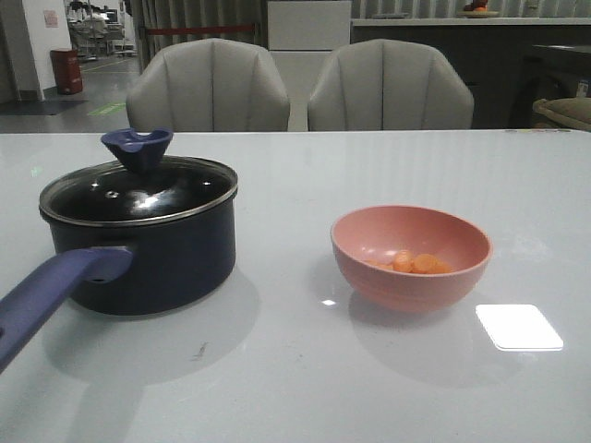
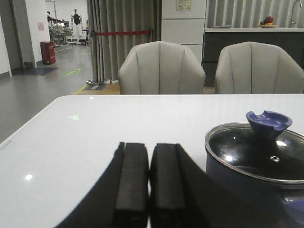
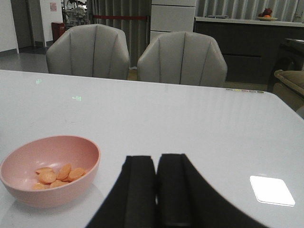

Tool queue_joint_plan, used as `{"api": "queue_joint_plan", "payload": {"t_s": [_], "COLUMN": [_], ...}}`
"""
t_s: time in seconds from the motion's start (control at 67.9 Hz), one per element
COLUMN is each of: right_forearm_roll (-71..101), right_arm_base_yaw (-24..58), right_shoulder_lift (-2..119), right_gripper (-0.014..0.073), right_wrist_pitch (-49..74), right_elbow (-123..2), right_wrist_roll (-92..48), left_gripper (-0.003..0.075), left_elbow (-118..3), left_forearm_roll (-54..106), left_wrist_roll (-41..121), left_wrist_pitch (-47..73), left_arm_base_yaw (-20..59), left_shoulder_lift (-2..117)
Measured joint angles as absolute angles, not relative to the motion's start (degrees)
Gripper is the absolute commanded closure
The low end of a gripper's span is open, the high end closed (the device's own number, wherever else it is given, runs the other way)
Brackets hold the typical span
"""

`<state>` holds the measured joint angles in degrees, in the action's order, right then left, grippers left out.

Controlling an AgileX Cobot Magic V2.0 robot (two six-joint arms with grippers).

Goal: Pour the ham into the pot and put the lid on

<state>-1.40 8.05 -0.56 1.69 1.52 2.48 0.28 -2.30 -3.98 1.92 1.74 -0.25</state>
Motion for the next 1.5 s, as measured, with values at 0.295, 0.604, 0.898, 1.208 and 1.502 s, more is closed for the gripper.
{"api": "queue_joint_plan", "payload": {"t_s": [0.295, 0.604, 0.898, 1.208, 1.502], "right_forearm_roll": [-1.4, -1.4, -1.4, -1.4, -1.4], "right_arm_base_yaw": [8.05, 8.05, 8.05, 8.05, 8.05], "right_shoulder_lift": [-0.56, -0.56, -0.56, -0.56, -0.56], "right_gripper": [0.0449, 0.0449, 0.0449, 0.0449, 0.0449], "right_wrist_pitch": [1.69, 1.69, 1.69, 1.69, 1.69], "right_elbow": [1.52, 1.52, 1.52, 1.52, 1.52], "right_wrist_roll": [2.48, 2.48, 2.48, 2.48, 2.48], "left_gripper": [0.0601, 0.0601, 0.0601, 0.0589, 0.0157], "left_elbow": [0.28, -3.28, -20.58, -21.21, -21.86], "left_forearm_roll": [-2.3, -2.3, -2.2, -1.32, -1.17], "left_wrist_roll": [-3.98, -3.98, -3.98, -3.98, -3.98], "left_wrist_pitch": [-2.41, -4.81, 18.99, 22.51, 22.73], "left_arm_base_yaw": [1.74, 1.74, 1.74, 1.74, 1.97], "left_shoulder_lift": [-0.25, -0.25, 10.06, 17.09, 21.1]}}
